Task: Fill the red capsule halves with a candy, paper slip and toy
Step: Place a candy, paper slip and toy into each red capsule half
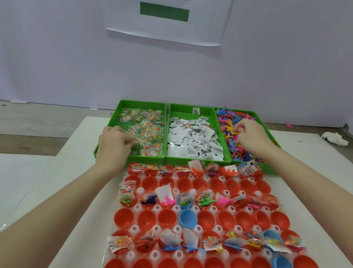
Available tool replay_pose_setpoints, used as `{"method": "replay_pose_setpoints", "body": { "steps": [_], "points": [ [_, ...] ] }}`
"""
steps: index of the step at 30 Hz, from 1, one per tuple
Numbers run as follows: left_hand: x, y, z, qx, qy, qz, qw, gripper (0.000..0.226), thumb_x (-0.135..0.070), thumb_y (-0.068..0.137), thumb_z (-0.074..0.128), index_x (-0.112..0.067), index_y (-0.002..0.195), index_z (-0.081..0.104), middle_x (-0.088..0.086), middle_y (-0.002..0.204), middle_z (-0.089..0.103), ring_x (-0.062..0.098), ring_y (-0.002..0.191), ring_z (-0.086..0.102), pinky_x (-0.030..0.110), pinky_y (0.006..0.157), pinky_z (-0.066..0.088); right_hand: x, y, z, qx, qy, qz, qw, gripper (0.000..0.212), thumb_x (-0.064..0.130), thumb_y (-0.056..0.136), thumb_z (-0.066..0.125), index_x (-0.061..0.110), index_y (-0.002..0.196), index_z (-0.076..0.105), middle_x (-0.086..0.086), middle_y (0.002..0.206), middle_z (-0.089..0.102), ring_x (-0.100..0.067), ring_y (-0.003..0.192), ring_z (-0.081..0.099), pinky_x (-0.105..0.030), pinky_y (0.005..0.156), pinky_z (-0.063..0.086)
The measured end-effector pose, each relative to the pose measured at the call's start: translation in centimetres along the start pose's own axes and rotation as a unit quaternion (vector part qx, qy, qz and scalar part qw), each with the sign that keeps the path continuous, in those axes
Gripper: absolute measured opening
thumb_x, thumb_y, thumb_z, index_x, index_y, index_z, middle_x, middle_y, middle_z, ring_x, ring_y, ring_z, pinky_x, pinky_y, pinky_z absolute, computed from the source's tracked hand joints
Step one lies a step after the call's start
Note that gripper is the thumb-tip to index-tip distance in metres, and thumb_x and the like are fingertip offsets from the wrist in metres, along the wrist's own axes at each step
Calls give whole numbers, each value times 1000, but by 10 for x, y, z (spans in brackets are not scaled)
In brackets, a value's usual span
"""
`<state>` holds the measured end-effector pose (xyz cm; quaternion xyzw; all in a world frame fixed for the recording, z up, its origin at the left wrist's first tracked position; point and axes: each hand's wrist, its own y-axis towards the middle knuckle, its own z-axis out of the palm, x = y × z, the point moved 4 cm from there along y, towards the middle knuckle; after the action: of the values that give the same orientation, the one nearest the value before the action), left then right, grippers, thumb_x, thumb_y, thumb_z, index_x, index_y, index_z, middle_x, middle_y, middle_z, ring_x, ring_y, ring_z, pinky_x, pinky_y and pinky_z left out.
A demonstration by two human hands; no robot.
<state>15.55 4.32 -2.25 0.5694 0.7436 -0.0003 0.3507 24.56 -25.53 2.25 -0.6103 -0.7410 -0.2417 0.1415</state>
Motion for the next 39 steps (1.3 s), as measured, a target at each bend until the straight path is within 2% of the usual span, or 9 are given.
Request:
{"method": "replay_pose_setpoints", "body": {
  "steps": [2,7,13,19,22,25,30,34,39],
  "points": [
    [0,-3,-1,-23,-1,10,1000,21,-20,85,64,-5,98,72,12,100,59,31,103,39,31,79,22,12,-1,10,50,-7,-36,998,25,2,92,36,7,106,56,-7,107,56,-5,65,45,-19,54,32],
    [-1,-3,-1,-29,-1,12,1000,22,-25,84,65,-11,99,73,10,96,60,30,99,43,29,74,21,27,-6,27,163,-138,-92,973,27,25,82,64,12,106,65,14,68,46,-2,56,40,-23,51,33],
    [-1,-5,-2,-20,-71,-2,997,32,-20,83,67,-7,112,67,12,94,65,25,90,54,34,78,41,32,-10,17,16,-172,-93,981,13,26,83,63,21,87,74,18,55,41,-9,59,46,-23,52,32],
    [0,-6,-6,-39,-121,-33,991,46,-26,75,74,-2,113,64,8,87,63,17,80,53,29,76,42,32,-16,-3,-80,13,-52,995,21,46,69,74,29,62,66,20,59,43,-1,61,41,-22,50,24],
    [-1,-7,-9,-43,-130,-27,990,36,-28,81,69,-1,104,69,11,93,69,13,76,53,24,72,40,34,-21,-6,-103,144,-10,984,16,34,78,71,20,72,71,15,61,52,-3,62,46,-24,61,36],
    [2,-5,-14,-41,-141,-44,988,30,-24,91,57,1,89,72,7,66,64,11,56,45,23,53,32,37,-29,-9,-96,291,67,949,5,17,81,69,12,81,70,11,71,59,-6,79,53,-27,81,42],
    [18,5,-23,-36,-233,-131,963,24,-13,91,56,-2,110,66,12,98,65,16,76,53,19,64,42,47,-56,-13,-38,387,79,918,7,13,81,67,11,74,66,20,33,45,9,31,42,-3,35,28],
    [15,2,-22,-7,-215,-110,970,24,-22,73,77,-6,91,71,3,74,62,13,69,53,22,61,41,66,-83,-19,-12,374,26,927,10,15,82,67,13,72,67,20,34,46,10,36,45,-2,40,31],
    [-3,-9,-36,-104,-290,-177,935,21,-27,81,70,-8,92,71,2,75,65,3,60,54,8,49,41,81,-115,-32,9,383,-35,923,10,11,82,65,12,73,68,19,37,49,8,39,47,-2,44,33]
  ]
}}
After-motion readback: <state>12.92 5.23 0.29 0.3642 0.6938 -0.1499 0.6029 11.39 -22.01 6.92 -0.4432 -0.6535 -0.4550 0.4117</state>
